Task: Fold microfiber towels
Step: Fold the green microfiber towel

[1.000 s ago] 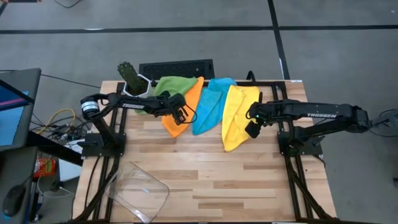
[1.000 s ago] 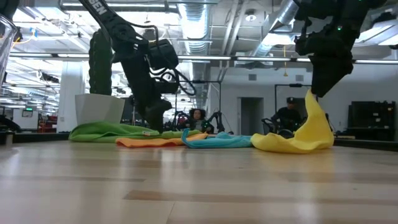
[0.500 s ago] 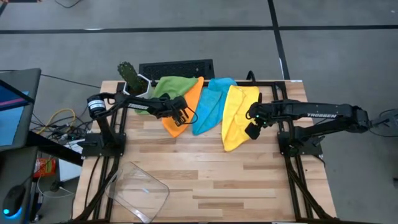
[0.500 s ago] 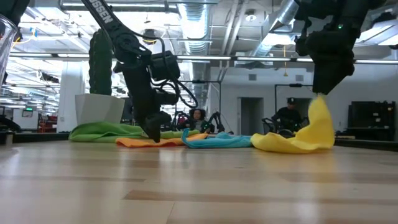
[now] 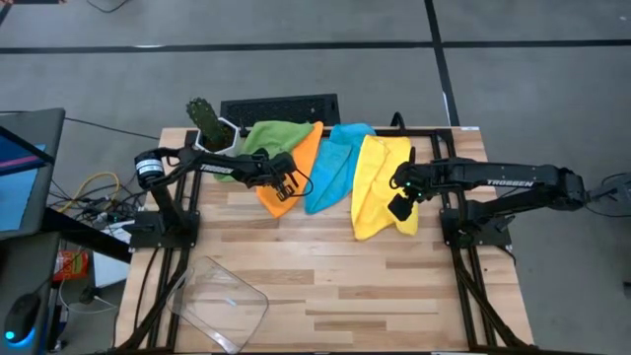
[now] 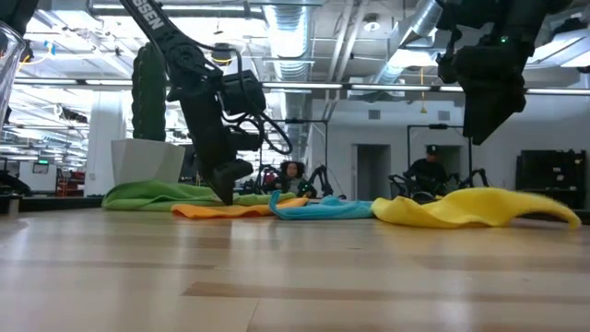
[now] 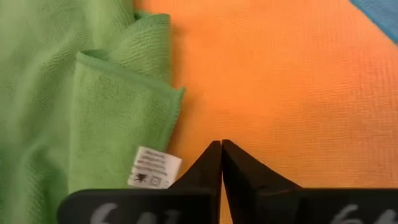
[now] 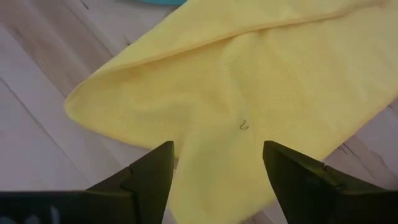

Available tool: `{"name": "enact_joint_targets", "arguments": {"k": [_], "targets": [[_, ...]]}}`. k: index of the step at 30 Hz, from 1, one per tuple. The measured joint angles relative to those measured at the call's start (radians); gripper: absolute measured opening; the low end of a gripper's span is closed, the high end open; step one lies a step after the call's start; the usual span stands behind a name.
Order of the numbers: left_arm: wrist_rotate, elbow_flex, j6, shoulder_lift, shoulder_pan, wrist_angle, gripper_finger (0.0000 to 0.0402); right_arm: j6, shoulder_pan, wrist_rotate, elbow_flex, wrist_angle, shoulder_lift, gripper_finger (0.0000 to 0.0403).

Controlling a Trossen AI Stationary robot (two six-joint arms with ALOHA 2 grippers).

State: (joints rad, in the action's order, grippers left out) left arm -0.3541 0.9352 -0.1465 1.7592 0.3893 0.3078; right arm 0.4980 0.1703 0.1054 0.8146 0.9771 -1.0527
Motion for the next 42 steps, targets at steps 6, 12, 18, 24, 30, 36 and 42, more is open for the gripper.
{"name": "enact_joint_targets", "arguments": {"k": [6, 12, 18, 24, 30, 36, 42], "targets": [[0.041, 0.074, -0.059, 0.000, -0.017, 0.114, 0.0000, 0.000, 0.000, 0.000, 0.000, -0.007, 0.000, 0.0272], [0.037, 0.193, -0.048, 0.000, -0.050, 0.188, 0.0000, -0.001, 0.000, 0.000, 0.000, -0.059, 0.000, 0.0272], [0.038, 0.282, -0.043, 0.000, -0.041, 0.265, 0.0015, -0.027, 0.000, 0.000, 0.000, -0.078, 0.000, 0.0272], [0.021, 0.292, -0.034, 0.003, -0.029, 0.286, 0.0093, -0.026, 0.000, -0.029, 0.000, -0.076, 0.000, 0.0272], [-0.026, 0.291, -0.019, 0.073, -0.028, 0.248, 0.0181, -0.027, 0.000, -0.055, 0.000, -0.074, 0.000, 0.0272], [-0.082, 0.290, -0.034, 0.164, -0.028, 0.225, 0.0216, -0.027, 0.000, -0.055, 0.000, -0.073, 0.000, 0.0272], [-0.104, 0.291, -0.033, 0.192, -0.022, 0.225, 0.0213, -0.027, 0.000, -0.055, 0.000, -0.074, 0.000, 0.0272]]}}
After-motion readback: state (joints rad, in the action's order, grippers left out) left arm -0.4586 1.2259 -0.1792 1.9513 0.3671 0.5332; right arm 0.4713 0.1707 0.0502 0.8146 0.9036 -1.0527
